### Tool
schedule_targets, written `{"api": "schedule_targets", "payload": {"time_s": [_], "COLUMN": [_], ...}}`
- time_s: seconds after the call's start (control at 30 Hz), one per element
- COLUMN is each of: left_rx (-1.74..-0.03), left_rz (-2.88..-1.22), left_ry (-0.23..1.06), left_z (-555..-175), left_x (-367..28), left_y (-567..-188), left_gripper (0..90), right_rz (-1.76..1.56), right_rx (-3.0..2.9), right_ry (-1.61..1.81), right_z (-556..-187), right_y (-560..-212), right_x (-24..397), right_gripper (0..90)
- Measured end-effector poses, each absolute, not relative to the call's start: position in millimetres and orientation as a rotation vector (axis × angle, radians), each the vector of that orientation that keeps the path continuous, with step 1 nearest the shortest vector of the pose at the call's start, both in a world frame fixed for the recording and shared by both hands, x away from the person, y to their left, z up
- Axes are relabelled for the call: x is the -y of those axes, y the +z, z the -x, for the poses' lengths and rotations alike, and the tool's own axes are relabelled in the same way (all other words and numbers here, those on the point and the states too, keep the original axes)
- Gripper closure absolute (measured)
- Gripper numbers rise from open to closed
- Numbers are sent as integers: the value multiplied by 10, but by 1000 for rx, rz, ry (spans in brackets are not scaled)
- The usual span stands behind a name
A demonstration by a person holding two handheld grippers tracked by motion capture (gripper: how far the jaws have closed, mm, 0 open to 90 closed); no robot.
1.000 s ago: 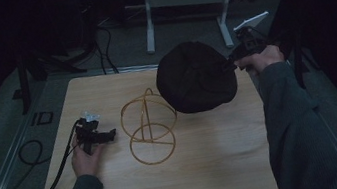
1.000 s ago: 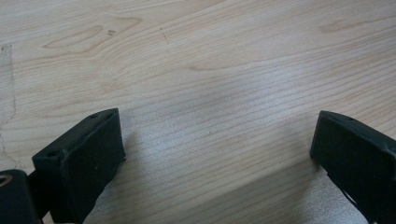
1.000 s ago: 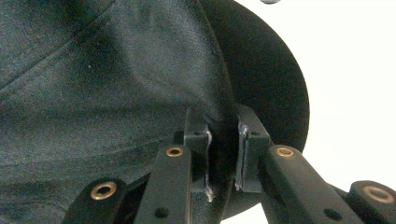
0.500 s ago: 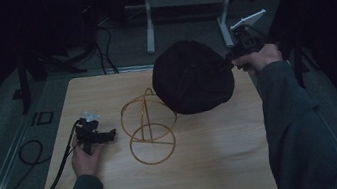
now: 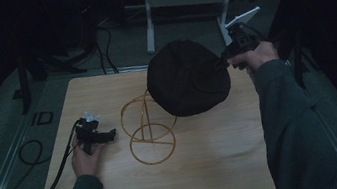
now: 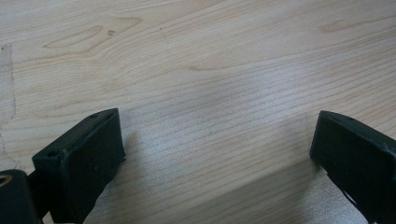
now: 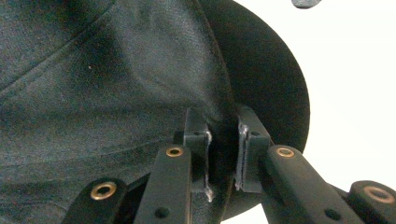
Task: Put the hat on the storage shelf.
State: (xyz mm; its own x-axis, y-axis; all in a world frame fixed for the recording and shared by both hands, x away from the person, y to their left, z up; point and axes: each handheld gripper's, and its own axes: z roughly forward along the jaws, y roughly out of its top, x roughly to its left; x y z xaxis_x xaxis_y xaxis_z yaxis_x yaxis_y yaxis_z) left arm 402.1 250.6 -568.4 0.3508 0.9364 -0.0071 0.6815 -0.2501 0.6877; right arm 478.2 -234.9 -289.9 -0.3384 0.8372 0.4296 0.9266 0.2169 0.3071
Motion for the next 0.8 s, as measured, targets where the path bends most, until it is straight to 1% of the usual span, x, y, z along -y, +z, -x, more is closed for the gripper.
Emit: {"api": "schedule_targets", "payload": {"time_s": [0.8], "left_rx": [-1404], "left_rz": [-2017], "left_ry": [551], "left_z": [-4022], "left_x": [-2505], "left_y": [-5684], "left_gripper": [24], "right_rz": [1634], "right_rx": [2353], "right_ry": [-793], "right_z": [-4776], "right_y": [-2755], "right_x": [2089], "right_gripper": [780]}}
